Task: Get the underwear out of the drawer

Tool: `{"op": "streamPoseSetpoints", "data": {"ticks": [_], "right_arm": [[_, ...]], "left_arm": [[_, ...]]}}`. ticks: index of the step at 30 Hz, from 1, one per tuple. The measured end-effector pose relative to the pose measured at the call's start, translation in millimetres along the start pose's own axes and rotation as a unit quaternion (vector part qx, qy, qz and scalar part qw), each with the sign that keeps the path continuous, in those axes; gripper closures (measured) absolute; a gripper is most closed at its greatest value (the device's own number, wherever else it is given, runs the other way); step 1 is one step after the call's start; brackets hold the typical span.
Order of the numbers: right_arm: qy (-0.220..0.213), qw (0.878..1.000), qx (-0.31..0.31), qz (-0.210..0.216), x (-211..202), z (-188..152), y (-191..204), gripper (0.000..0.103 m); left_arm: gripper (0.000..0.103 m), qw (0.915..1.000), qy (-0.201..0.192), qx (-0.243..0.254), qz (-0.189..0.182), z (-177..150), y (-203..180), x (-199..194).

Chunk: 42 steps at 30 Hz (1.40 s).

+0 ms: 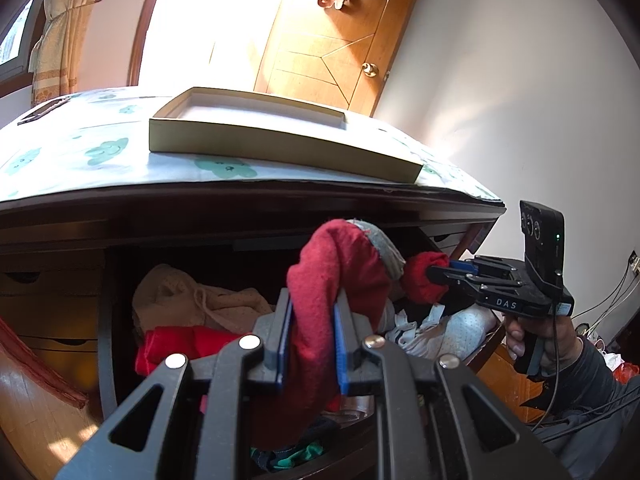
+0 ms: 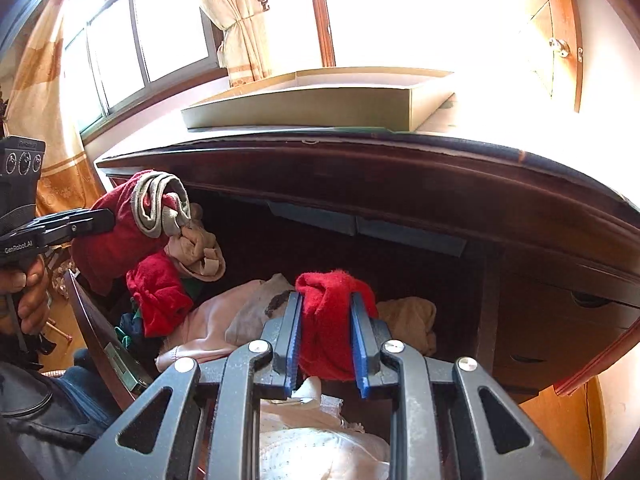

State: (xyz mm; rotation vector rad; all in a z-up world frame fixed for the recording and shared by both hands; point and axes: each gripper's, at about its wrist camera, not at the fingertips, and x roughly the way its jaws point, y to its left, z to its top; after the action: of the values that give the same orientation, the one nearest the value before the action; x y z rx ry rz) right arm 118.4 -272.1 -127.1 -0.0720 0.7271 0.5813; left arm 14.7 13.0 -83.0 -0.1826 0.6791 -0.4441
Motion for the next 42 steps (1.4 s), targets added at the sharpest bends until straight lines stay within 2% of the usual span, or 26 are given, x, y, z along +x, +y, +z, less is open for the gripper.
{"op": "streamPoseSetpoints", "data": {"ticks": [7,21,42], "right_arm": [[-0.032,0.999,0.002,0.01,-3,-3,2,0.079],[-0.064,0.998,-0.002,0.021,-14,-5,6,0.079],[-0.115,0.993,-0.029,0.024,-36,16,23,0.079]], "left_arm": [[0.087,0.9999,-0.011,0.0,0.005,2,0,-3],[0.087,0.9994,-0.035,0.002,0.007,6,-2,-12],[0.087,0.9971,-0.072,0.017,0.016,24,-10,-26]]}}
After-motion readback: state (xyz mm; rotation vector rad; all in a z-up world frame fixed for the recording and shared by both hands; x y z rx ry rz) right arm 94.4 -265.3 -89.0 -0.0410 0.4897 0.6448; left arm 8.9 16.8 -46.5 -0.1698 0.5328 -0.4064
